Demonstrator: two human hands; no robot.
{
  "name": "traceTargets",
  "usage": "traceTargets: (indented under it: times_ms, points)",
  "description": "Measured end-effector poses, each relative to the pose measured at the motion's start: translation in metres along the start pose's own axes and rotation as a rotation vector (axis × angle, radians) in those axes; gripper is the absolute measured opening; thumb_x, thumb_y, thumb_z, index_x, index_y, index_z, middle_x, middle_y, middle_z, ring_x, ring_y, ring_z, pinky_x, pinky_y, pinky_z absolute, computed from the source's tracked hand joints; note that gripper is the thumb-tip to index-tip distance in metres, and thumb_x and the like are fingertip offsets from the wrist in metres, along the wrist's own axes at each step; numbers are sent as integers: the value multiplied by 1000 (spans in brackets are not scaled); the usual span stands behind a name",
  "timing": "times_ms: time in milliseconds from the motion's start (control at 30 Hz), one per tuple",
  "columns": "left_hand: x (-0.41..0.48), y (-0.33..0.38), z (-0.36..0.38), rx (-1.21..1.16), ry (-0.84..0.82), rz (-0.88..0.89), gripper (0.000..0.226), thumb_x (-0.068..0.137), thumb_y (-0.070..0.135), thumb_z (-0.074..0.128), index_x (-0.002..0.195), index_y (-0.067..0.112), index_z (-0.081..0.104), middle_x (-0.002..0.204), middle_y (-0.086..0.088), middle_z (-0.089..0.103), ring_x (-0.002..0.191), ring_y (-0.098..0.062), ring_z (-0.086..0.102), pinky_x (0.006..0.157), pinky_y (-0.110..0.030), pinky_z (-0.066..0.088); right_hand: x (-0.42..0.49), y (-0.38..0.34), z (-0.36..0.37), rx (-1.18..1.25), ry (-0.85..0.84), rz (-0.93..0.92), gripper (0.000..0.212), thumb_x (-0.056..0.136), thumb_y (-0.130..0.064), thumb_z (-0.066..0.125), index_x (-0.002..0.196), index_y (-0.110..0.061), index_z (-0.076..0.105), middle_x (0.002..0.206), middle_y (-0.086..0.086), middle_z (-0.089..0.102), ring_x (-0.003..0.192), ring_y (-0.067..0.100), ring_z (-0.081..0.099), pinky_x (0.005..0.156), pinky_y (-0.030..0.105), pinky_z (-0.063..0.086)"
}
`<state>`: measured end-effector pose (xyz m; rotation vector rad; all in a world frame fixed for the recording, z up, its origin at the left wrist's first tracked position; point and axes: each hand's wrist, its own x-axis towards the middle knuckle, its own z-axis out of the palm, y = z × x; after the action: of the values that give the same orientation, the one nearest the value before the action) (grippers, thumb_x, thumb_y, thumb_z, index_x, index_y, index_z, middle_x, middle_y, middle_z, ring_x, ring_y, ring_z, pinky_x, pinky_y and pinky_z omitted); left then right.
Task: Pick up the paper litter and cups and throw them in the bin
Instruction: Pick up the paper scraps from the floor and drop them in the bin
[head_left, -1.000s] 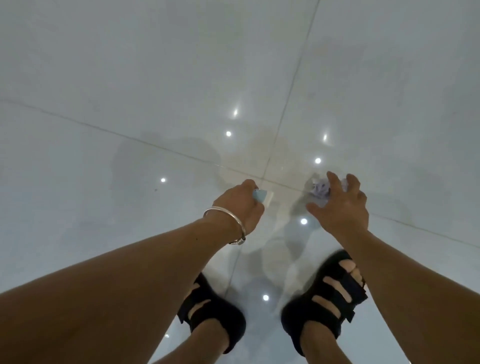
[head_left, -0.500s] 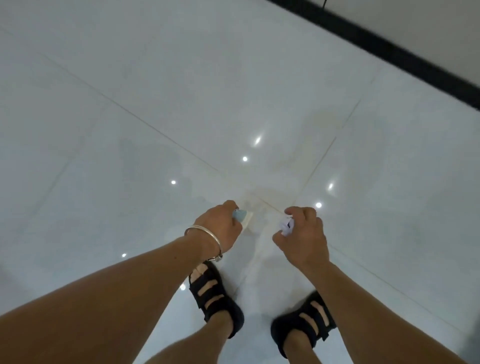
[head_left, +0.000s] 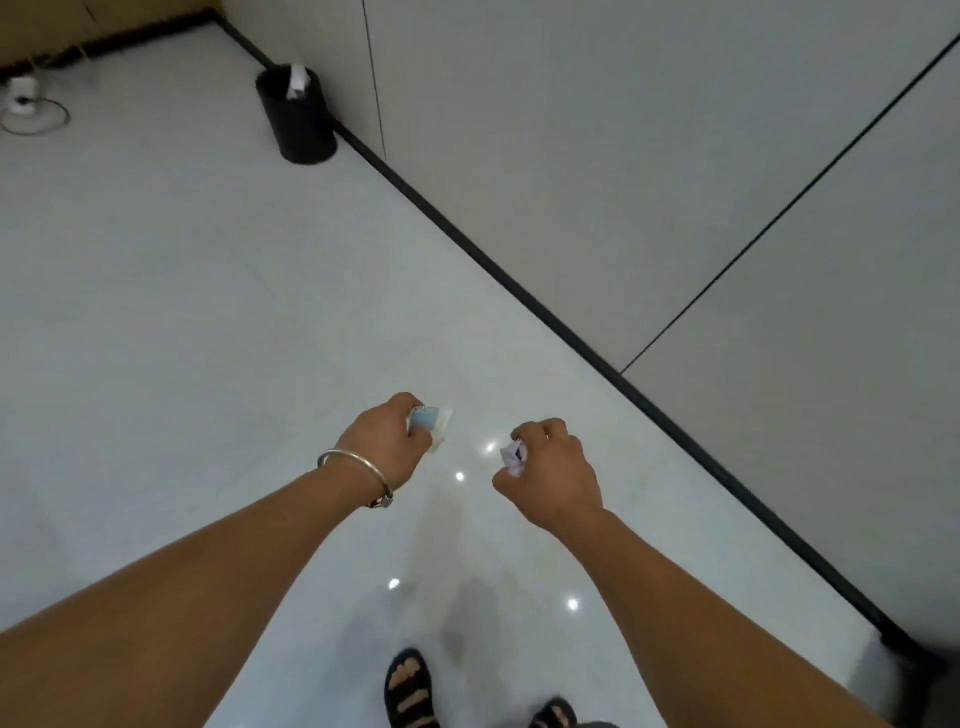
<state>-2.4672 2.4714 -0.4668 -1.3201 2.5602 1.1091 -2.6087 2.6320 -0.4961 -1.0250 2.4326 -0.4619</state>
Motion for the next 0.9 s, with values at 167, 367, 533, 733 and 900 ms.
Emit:
traceTargets:
  times_ms: [167,367,533,733,900]
  points:
    - [5,-9,-95,0,100,-110,20,90,24,49,107,15,55,80,-3,58,70,-21,55,58,-28,38,34,-81,-49,-23,-43,-71,35,78,-34,58,112,-26,52,115,-5,45,97,20,50,72,28,40]
    - [42,-16,-155,10,166,-208,25,89,23,50,111,14,56,88,-5,58,76,-23,56,63,-27,41,107,-134,-75,-7,-87,-200,21,81,-33,58,101,-28,53,111,-3,48,94,20,53,74,28,45]
    - [74,-19,-208,85,224,-281,26,90,25,48,113,16,55,86,-2,57,74,-20,56,60,-26,39,173,-185,-104,-39,-119,-348,16,76,-29,57,88,-33,46,106,-7,48,90,17,51,68,25,38]
    - [111,-40,-247,38,295,-370,25,90,25,49,112,16,56,85,-2,57,73,-20,55,60,-25,38,245,-246,-117,-118,-154,-438,19,77,-30,55,93,-32,46,108,-7,46,94,17,49,69,25,36]
    - [162,-80,-285,-5,308,-406,24,89,26,50,109,15,57,85,-1,58,75,-19,56,61,-25,38,310,-307,-97,-165,-175,-501,21,77,-32,56,95,-33,45,102,-9,39,90,15,44,67,25,34]
